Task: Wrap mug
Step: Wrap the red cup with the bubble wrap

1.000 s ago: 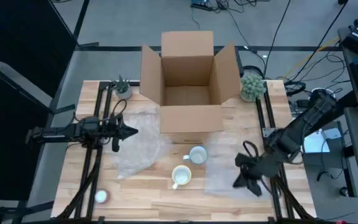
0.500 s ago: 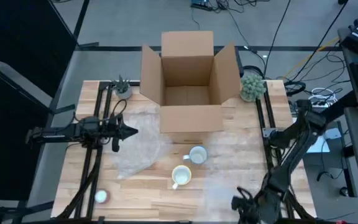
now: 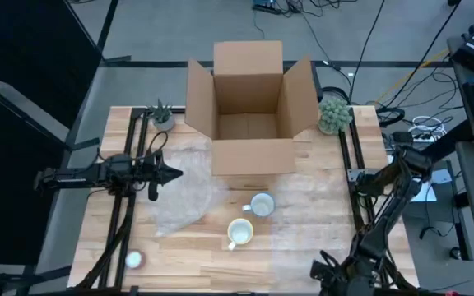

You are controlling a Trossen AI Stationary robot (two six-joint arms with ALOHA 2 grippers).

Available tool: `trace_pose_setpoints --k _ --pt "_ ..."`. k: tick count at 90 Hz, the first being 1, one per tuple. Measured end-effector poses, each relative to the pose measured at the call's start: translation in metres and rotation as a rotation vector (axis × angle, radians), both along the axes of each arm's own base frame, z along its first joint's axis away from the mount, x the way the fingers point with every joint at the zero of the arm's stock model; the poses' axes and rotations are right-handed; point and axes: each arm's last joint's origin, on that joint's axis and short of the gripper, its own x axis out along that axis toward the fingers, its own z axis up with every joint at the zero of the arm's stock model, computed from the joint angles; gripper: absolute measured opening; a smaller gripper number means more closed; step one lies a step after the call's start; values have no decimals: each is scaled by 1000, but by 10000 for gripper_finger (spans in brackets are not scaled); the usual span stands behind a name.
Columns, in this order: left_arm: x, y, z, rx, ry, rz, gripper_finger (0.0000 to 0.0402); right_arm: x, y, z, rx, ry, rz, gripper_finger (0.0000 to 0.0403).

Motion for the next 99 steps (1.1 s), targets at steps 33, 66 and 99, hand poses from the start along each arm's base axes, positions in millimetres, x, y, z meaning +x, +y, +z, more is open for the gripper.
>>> trace_pose_setpoints --k 33,66,99 --pt "0 0 0 -1 1 1 3 2 -68 -12 -536 183 -125 159" --pt "0 0 1 -1 -7 2 3 9 -140 -68 -757 459 -344 159" --pt "0 0 1 1 -8 13 3 7 -186 -98 -735 592 -498 159"
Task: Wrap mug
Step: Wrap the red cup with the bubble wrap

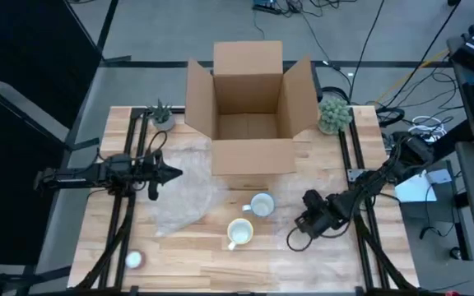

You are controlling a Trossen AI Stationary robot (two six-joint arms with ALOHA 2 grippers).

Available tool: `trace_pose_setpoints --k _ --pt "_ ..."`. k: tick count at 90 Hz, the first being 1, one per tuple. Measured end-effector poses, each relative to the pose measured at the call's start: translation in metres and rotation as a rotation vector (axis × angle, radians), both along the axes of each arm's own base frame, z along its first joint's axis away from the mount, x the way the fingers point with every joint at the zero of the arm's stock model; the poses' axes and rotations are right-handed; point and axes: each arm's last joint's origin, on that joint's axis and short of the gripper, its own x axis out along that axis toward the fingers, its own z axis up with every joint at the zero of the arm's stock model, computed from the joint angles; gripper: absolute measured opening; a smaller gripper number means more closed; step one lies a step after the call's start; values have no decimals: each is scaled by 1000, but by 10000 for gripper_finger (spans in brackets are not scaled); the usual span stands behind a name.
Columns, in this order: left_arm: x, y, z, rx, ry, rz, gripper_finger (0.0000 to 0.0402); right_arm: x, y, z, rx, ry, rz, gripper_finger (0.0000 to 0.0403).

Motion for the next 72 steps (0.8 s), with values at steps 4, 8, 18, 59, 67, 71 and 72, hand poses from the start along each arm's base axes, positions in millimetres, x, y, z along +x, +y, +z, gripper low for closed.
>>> trace_pose_setpoints --k 4,8,18,59,67,71,72 --pt "0 0 0 1 0 6 3 -1 -6 0 -25 25 -20 159" --pt "0 0 0 1 0 14 3 -2 -11 0 -51 51 -38 159" --pt "0 1 0 8 1 24 3 -7 -23 0 -123 120 -76 159" --pt "0 1 0 5 1 26 3 -3 -29 30 -35 17 64 159" --pt "0 1 0 4 2 26 3 0 -31 26 -49 41 69 159" --pt "0 1 0 5 1 26 3 2 -34 21 -55 45 63 159" --pt "0 1 0 5 1 27 3 3 -35 20 -57 47 61 159"
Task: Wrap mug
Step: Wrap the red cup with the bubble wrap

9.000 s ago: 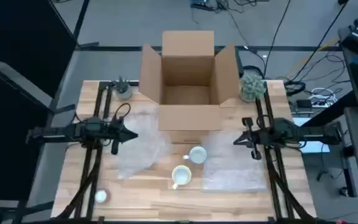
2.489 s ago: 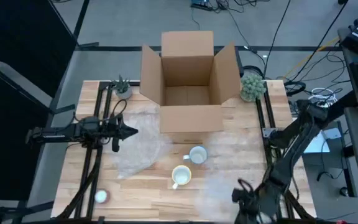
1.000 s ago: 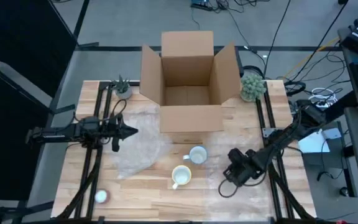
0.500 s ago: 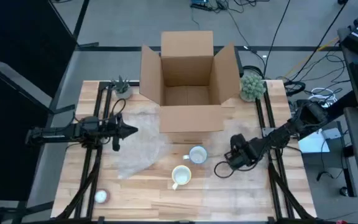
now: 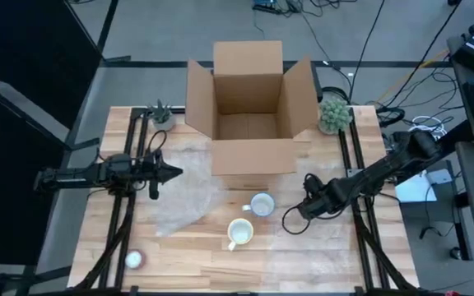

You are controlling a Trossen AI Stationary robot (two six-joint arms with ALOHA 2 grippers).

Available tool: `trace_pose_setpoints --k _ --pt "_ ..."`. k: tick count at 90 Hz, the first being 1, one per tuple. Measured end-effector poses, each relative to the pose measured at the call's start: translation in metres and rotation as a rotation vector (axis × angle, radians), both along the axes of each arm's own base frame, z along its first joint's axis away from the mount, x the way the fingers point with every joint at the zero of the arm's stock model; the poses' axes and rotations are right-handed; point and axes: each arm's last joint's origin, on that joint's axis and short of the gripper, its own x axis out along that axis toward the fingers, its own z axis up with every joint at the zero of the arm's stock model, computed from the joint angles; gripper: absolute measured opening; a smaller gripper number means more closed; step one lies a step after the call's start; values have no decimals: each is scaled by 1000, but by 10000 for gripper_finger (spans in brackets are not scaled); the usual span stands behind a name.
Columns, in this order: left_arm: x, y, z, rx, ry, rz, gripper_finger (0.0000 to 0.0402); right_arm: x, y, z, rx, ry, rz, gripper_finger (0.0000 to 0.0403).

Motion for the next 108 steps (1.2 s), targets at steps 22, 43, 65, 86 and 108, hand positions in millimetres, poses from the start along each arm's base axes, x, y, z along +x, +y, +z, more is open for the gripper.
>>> trace_pose_setpoints --k 22,43,65,86,108 --pt "0 0 0 7 2 15 3 4 -34 -19 -38 37 -43 159" --pt "0 0 0 8 2 16 3 -6 -69 -5 -66 87 -60 159" --pt "0 0 0 6 1 17 3 -9 -60 34 45 -119 27 159" --pt "0 0 0 5 1 17 3 14 -27 83 66 -554 250 188" --pt "0 1 0 1 1 17 3 46 -7 80 -11 -705 362 259"
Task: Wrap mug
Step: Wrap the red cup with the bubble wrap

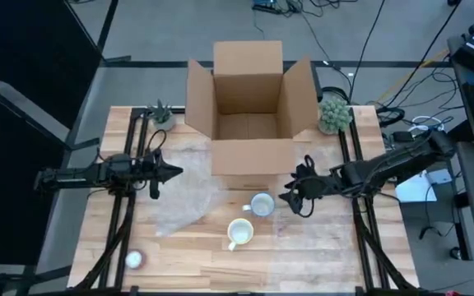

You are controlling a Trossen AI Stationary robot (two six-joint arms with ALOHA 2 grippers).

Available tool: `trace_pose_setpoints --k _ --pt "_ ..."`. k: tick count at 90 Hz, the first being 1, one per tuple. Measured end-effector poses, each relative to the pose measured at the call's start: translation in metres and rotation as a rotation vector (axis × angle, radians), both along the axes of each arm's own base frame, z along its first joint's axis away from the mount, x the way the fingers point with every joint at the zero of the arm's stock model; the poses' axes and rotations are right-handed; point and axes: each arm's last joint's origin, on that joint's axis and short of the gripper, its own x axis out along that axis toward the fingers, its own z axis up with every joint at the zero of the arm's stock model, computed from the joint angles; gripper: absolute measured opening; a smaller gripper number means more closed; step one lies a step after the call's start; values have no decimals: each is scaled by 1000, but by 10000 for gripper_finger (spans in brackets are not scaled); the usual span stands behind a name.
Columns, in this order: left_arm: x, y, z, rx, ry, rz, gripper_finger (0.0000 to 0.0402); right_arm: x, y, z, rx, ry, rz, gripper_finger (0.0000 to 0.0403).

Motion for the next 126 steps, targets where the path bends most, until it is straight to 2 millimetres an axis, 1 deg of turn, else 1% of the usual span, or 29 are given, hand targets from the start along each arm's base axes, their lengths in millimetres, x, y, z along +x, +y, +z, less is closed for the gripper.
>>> trace_pose_setpoints --k 5,12,25,31,44,53,58,63,69,85,88,92,98,103,107,112,119,126 --pt "0 0 0 0 -1 0 3 7 1 -3 -6 9 0 267" --pt "0 0 0 -1 0 0 3 18 3 -4 -29 79 -8 270" --pt "0 0 0 -1 0 0 3 43 10 6 -98 226 -27 261" --pt "0 0 0 -1 -1 0 3 53 12 6 -121 318 -41 260" --pt "0 0 0 -1 0 0 3 70 11 -6 -148 497 -54 259" --pt "0 0 0 -1 -1 0 3 80 10 -16 -137 529 -31 257" --pt "0 0 0 -1 0 0 3 83 9 -20 -137 532 -28 249" --pt "0 0 0 -1 0 0 3 85 7 -22 -132 532 -29 229" --pt "0 0 0 -1 0 0 3 86 6 -22 -117 535 -19 188" --pt "0 0 0 -1 0 0 3 86 4 -21 -132 534 0 35" --pt "0 0 0 -1 0 0 3 86 4 -21 -139 534 6 20" --pt "0 0 0 -1 0 0 3 87 4 -21 -144 523 10 15" --pt "0 0 0 -1 0 0 3 89 5 -16 -141 527 18 16" --pt "0 0 0 -1 0 0 3 88 6 -6 -148 520 33 13" --pt "0 0 0 -1 0 0 3 87 8 7 -148 493 46 9" --pt "0 0 0 0 0 0 3 82 13 29 -146 446 63 6" --pt "0 0 0 0 0 0 3 62 20 56 -127 420 73 6" --pt "0 0 0 -1 0 0 3 36 27 71 -91 449 54 6"
